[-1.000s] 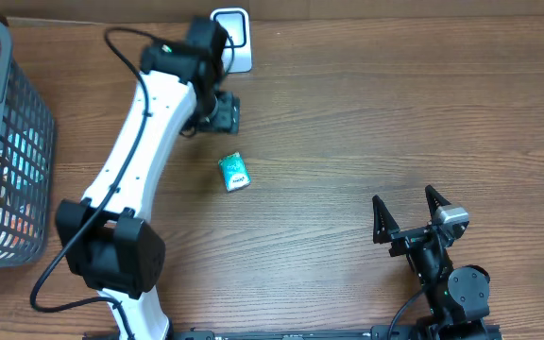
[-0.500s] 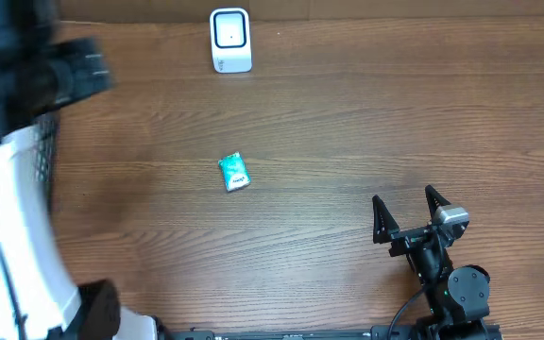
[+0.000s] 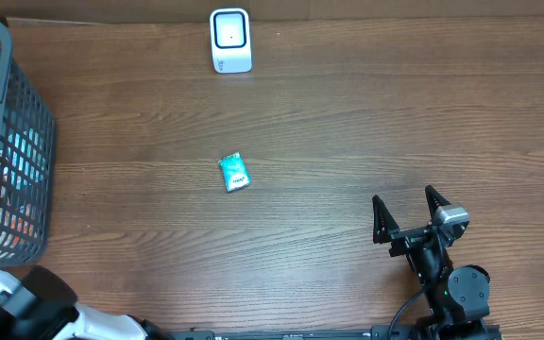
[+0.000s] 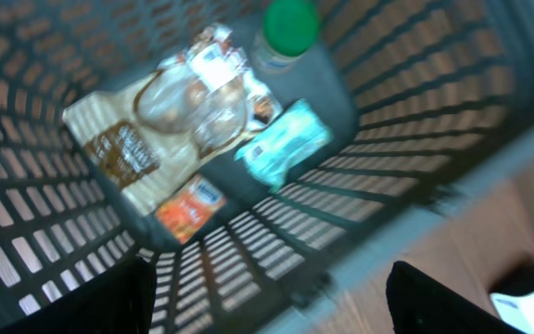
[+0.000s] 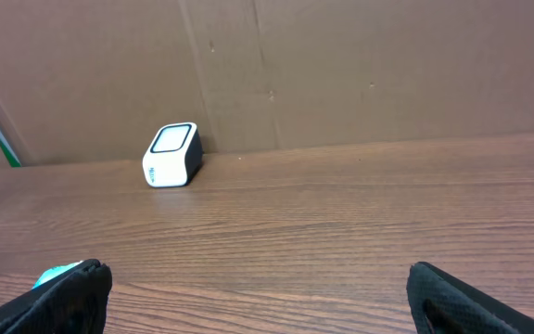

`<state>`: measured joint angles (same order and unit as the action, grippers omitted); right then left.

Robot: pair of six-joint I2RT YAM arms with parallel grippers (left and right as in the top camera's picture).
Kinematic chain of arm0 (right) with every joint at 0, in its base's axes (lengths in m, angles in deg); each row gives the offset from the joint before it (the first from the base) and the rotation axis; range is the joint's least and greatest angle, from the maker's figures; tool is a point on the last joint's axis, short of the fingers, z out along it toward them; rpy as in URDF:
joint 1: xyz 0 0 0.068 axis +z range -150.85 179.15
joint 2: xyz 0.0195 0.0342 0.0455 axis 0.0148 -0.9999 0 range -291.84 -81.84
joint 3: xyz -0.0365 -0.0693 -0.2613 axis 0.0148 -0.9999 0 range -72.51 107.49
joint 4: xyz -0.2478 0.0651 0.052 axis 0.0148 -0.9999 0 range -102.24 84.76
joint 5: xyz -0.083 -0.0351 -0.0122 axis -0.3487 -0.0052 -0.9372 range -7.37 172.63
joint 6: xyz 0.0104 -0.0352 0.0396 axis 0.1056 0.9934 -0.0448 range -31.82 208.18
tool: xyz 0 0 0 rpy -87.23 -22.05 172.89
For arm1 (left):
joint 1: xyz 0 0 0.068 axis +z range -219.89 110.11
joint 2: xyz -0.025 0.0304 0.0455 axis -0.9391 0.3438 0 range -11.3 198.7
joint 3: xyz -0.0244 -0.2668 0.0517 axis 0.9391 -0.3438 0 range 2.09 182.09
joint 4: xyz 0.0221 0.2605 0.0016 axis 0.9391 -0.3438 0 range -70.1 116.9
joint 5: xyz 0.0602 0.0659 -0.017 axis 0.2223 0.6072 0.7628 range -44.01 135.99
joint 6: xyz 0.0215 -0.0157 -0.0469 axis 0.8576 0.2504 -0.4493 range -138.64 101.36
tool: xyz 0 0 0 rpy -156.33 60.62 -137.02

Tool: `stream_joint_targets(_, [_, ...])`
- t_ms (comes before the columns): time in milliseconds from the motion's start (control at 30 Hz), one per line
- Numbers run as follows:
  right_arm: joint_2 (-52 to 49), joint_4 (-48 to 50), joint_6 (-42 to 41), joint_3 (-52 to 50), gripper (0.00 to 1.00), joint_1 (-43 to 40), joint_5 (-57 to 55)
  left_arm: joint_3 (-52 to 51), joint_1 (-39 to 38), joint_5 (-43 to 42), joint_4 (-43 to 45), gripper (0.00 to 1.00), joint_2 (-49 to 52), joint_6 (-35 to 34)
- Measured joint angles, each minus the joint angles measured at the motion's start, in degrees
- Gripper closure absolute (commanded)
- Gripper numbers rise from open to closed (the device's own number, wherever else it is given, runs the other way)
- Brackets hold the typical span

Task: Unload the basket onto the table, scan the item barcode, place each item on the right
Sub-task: 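Return the left gripper to the basket and reach inside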

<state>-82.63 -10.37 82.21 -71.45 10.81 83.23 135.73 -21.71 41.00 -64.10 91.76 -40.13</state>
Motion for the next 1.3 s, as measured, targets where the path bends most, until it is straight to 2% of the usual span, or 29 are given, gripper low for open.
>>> stream_joint_targets(167, [0.00, -0.02, -0.02, 0.00, 0.00, 0.00, 0.00, -1.64, 2.51, -0.33, -1.09, 0.24, 4.17, 1.11])
stream_joint_targets(333, [0.00, 0.00, 0.00, 0.00, 0.00, 0.00, 0.00, -10.19, 2.56, 0.28, 2.21, 0.25, 5.01, 2.27])
stream_joint_targets(900, [0.00, 0.00, 0.00, 0.00, 0.00, 0.00, 0.00, -43.85, 3.63, 3.34, 26.08, 0.23, 5.46, 8.24])
stream_joint_targets(1133, [0.00, 0.00, 0.00, 0.00, 0.00, 0.00, 0.02, -53.64, 3.82, 3.72, 36.11, 0.24, 5.51, 8.68])
stream_joint_targets(1300, [0.00, 0.00, 0.00, 0.00, 0.00, 0.00, 0.00, -57.05, 4.00, 3.72, 40.57, 0.24, 5.51, 9.62])
